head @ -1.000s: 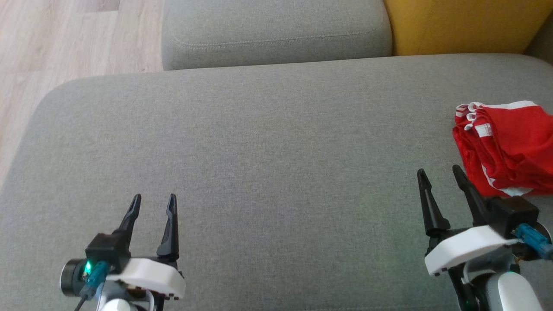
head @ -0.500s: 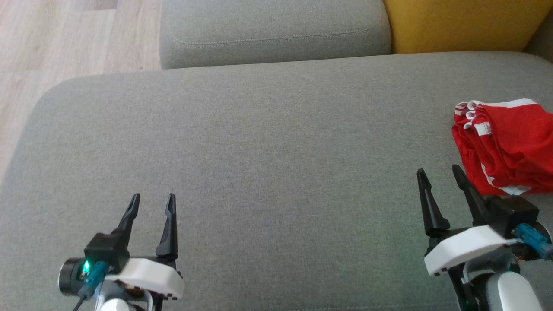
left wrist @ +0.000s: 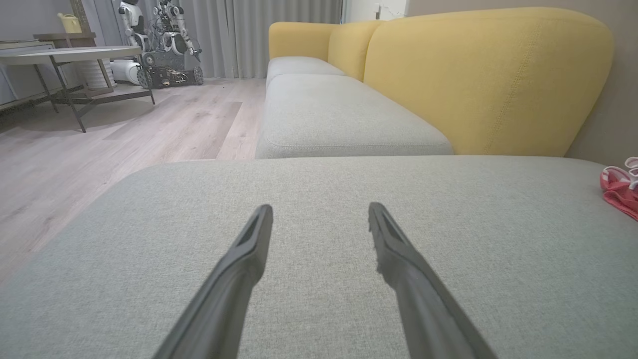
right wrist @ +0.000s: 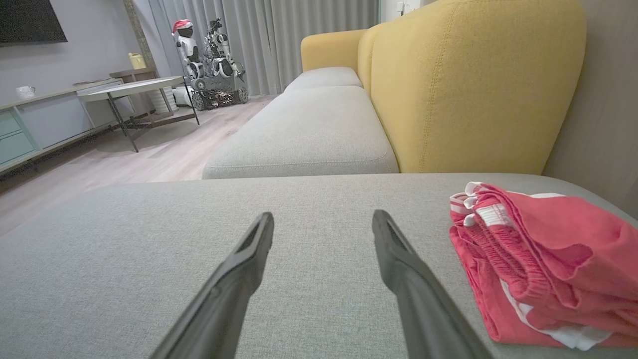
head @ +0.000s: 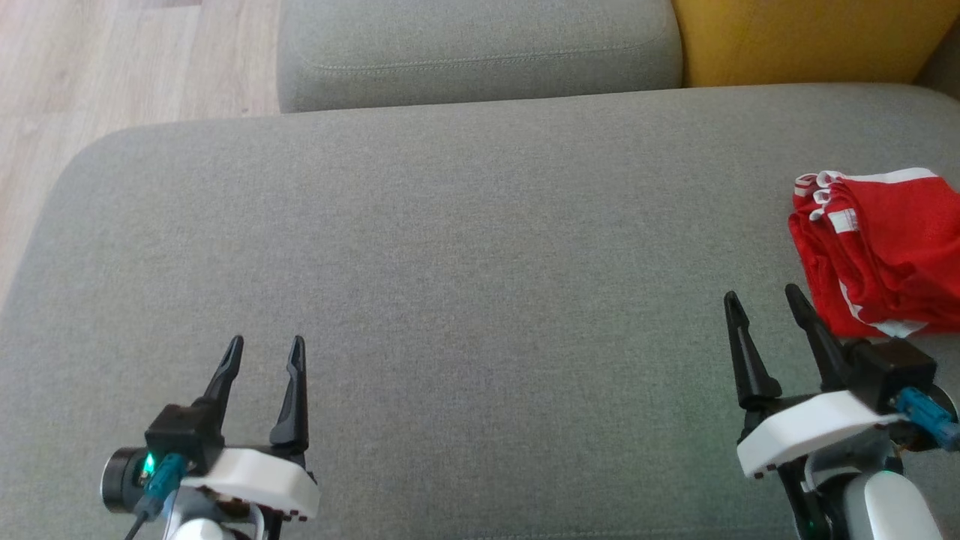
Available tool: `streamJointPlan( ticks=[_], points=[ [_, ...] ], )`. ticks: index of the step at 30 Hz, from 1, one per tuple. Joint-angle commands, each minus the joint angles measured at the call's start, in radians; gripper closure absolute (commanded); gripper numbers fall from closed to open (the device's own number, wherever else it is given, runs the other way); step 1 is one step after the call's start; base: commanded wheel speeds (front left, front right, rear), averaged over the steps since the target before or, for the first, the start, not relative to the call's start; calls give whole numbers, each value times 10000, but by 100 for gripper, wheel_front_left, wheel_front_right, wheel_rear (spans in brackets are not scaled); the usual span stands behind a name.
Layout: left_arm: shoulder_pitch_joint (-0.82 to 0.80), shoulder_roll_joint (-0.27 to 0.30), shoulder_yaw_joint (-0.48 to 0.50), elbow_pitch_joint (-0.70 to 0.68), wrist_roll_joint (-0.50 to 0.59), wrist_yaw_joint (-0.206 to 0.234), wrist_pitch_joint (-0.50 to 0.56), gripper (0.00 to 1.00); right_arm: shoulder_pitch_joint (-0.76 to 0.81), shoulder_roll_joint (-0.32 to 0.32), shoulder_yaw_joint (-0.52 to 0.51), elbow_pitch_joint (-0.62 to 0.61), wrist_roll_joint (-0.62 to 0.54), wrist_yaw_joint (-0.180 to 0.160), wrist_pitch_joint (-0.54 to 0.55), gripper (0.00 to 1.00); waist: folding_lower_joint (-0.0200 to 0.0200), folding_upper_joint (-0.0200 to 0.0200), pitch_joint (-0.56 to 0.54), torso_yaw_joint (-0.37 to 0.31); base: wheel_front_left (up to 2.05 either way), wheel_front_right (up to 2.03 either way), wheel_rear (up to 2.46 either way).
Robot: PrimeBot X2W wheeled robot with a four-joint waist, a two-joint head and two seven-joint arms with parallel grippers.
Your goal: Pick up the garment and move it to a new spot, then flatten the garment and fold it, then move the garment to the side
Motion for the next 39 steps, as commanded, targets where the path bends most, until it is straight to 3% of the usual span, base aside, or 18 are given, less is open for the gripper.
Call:
streamJointPlan(
  ticks=[1,3,4,39],
  points=[
    [-483,213,290,-359,-94,62,-82,0,-276,-26,229,-427,19,-9,16,0,0,0,22,3,0,0,0],
    [-507,225,264,-373,-104,34,-90,0,-296,-26,236,-424,26,-9,12,0,0,0,41,1,0,0,0],
    [-4,26,-45,-19,-9,-14,0,100,-2,0,4,0,10,0,-1,100,0,0,44,2,0,0,0],
    [-326,-309,784,586,-3562,-706,740,100,-326,-152,-101,917,3945,-2,-109,100,0,0,11,5,0,0,0]
  ],
)
